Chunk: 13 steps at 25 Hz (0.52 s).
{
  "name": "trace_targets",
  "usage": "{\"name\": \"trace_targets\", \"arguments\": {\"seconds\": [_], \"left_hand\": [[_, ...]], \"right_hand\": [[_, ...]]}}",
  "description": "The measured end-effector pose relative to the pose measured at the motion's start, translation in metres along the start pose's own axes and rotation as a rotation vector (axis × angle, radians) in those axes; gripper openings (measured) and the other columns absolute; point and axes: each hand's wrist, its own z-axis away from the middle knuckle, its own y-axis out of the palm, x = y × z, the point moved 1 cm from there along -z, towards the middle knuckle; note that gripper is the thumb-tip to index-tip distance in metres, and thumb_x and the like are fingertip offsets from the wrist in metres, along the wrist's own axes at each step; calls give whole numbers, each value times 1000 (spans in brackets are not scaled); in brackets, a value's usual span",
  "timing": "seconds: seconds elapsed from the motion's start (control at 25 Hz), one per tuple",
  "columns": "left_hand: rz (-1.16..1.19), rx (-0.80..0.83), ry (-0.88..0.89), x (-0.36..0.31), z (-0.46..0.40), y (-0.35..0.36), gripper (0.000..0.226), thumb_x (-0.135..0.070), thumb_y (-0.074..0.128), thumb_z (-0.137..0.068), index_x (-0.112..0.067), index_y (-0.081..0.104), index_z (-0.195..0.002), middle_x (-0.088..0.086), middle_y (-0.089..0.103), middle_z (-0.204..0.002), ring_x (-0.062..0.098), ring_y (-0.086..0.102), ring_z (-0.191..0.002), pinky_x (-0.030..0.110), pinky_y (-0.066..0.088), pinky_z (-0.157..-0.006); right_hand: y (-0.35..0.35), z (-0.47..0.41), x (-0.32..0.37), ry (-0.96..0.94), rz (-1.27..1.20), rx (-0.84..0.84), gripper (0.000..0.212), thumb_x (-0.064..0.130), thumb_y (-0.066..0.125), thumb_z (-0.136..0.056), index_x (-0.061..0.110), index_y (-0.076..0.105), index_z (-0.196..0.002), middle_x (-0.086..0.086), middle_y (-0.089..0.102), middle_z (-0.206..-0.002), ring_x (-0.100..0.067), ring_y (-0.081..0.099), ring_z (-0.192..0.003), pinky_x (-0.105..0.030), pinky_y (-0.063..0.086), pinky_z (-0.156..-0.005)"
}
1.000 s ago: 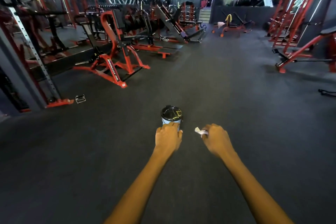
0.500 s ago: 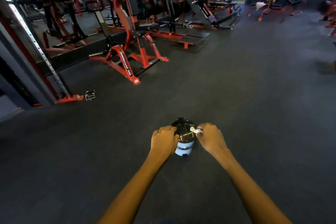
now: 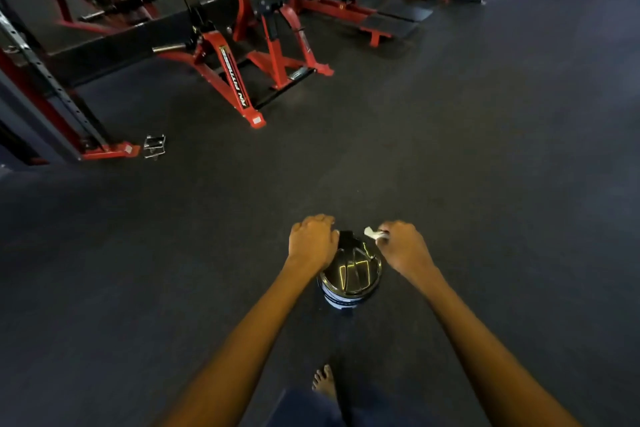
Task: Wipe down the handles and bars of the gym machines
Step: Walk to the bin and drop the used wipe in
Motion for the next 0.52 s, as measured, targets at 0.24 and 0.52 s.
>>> {"name": "trace_targets", "arguments": {"seconds": [0.24, 0.52], "left_hand": [[20, 56, -36, 12, -84, 9, 38, -29, 43, -100, -14, 52, -134, 4, 56, -133, 20, 55, -118, 36, 40, -100], [10, 199, -172, 26, -154, 50, 39, -30, 43, -100, -15, 50, -136, 4, 54, -136, 22, 51, -123, 36, 38, -102]], "right_hand": [[5, -97, -20, 46, -8, 114, 21, 12, 53, -92, 11, 64, -109, -3, 63, -86, -11, 56, -64, -25, 47, -60], [44, -185, -54, 100, -37, 256, 20, 11, 52, -88, 9, 69, -98, -9, 67, -86, -23, 63, -75, -32, 47, -61]]}}
